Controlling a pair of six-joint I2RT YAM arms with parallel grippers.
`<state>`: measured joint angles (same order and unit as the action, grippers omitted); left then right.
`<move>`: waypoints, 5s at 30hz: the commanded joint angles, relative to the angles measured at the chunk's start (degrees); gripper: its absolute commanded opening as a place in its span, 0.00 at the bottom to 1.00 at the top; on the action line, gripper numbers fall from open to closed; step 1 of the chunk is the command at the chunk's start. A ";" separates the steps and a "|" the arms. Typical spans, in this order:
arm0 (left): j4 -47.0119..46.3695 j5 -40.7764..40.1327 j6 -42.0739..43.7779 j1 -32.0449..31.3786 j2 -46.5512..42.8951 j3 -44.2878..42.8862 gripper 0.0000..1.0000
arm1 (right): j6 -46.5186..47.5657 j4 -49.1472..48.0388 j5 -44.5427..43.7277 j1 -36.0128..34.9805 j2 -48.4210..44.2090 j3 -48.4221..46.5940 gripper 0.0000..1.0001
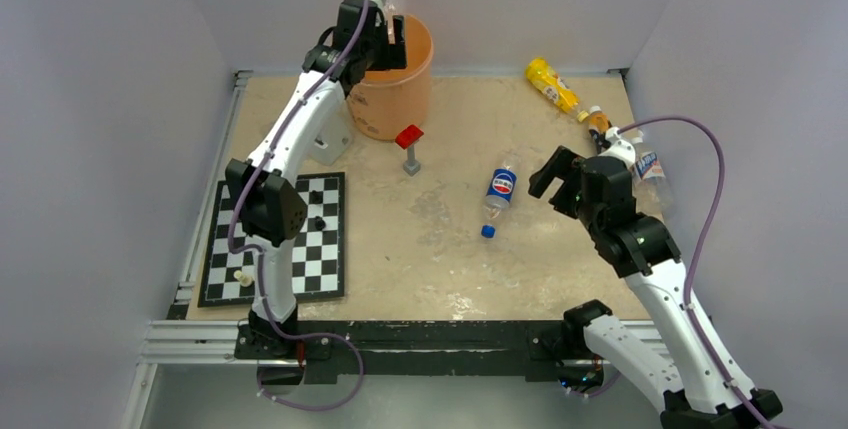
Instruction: Put the plastic bottles in the bin
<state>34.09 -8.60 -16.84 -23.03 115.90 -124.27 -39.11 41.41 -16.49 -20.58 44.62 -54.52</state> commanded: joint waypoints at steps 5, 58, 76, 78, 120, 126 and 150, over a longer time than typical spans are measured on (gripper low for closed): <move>0.95 2.51 -0.07 0.84 -4.23 -2.97 1.00 | -1.47 -2.10 2.24 -0.07 0.49 1.44 0.99; 29.86 -4.88 -27.72 -22.26 -69.27 65.29 1.00 | 0.52 -25.52 5.61 -5.60 17.84 -4.24 0.00; 30.72 -3.68 -32.83 -22.26 -75.40 69.63 1.00 | 15.06 -28.97 11.16 -10.61 71.17 -76.72 0.00; 30.56 -3.66 -33.18 -22.27 -75.46 69.90 1.00 | 16.04 -30.84 11.81 -11.31 75.26 -80.58 0.03; 28.24 -4.37 -29.22 -22.26 -71.75 67.56 1.00 | 23.46 -4.96 -10.05 24.97 48.02 -25.19 0.91; 31.36 -7.85 -28.65 -22.26 -71.33 65.49 1.00 | 33.74 -12.05 -11.24 24.97 53.61 -23.65 0.91; 27.68 -8.15 -22.18 -22.29 -60.82 61.20 1.00 | 52.50 -20.73 -15.09 25.73 77.33 -36.44 0.59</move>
<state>63.29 -16.08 -41.01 -45.50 55.68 -60.34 13.23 23.07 -33.58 4.56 121.45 -88.86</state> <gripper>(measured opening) 0.997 0.670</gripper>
